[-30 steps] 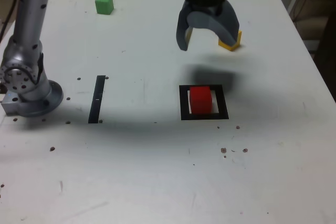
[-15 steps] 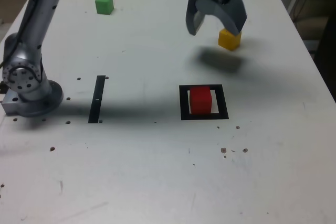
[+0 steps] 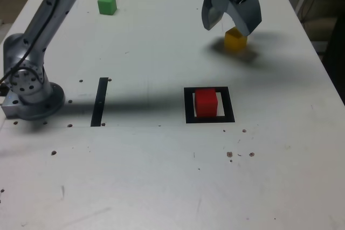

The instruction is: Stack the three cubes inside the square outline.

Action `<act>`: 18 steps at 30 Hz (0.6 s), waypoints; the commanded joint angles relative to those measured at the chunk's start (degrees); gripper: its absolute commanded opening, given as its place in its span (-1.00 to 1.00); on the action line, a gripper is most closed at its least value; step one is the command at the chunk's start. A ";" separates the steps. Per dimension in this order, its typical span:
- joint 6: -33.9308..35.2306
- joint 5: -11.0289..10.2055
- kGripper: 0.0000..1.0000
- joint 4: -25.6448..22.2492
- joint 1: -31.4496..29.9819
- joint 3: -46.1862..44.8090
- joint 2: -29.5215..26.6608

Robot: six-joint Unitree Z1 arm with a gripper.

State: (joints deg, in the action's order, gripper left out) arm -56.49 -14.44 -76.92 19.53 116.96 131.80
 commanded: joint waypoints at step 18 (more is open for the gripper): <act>3.45 -2.05 0.39 -3.05 -2.57 6.23 6.92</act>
State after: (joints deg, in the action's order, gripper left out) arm -53.59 -16.19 -79.81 17.07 122.69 138.24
